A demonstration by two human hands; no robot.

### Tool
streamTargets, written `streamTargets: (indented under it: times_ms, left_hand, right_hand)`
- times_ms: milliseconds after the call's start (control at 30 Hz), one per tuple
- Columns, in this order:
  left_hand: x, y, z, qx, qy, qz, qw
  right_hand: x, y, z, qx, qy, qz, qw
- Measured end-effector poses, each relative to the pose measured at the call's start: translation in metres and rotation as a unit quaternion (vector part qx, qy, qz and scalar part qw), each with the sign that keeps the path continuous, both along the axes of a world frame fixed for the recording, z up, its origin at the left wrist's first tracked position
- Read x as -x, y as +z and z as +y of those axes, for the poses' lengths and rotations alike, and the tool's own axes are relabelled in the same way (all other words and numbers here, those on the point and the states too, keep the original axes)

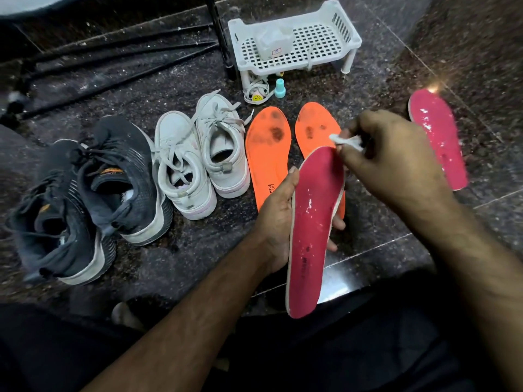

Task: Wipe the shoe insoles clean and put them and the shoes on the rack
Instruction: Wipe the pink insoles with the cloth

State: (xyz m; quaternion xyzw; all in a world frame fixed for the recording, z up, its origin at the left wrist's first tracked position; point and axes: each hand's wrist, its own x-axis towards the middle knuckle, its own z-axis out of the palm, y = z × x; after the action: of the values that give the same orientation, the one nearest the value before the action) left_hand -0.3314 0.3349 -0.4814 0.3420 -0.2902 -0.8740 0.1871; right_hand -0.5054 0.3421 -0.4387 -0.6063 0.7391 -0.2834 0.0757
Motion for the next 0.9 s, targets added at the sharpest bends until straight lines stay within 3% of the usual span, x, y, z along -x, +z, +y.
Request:
streamTargets:
  times_ms: [67,133,233,333,433,533,700,800,900]
  left_hand:
    - [0.002,0.002,0.000,-0.008,0.021,0.014,1.000]
    - [0.003,0.001,0.000,-0.024,0.032,0.026,0.999]
    - [0.001,-0.002,-0.001,-0.018,0.014,0.030,0.999]
    - [0.000,-0.002,-0.001,-0.017,0.005,0.023,1.000]
    - [0.002,0.000,-0.002,-0.027,0.023,0.031,0.999]
    - [0.002,0.001,-0.002,-0.044,0.030,0.042,0.998]
    - [0.000,-0.002,-0.002,-0.014,0.026,0.036,0.999]
    - [0.001,0.000,-0.002,-0.022,0.037,0.037,0.998]
    - [0.002,0.003,-0.003,-0.040,0.049,0.037,0.997]
  right_hand:
    - [-0.018,0.003,0.007,-0.015,0.093,-0.039,0.995]
    - [-0.032,-0.005,0.012,-0.053,0.154,-0.021,0.986]
    - [-0.019,-0.015,0.005,-0.070,0.075,0.048,0.994]
    - [0.003,-0.010,0.001,-0.044,-0.015,0.059,0.997]
    - [-0.014,-0.001,0.008,-0.044,0.071,-0.012,0.996]
    - [-0.037,-0.011,0.017,-0.117,0.159,-0.029,0.980]
    - [-0.012,-0.014,0.008,-0.080,0.023,0.055,0.995]
    - [-0.014,-0.005,0.010,-0.065,0.041,0.009,0.997]
    - [-0.037,-0.002,0.020,-0.157,0.135,-0.091,0.974]
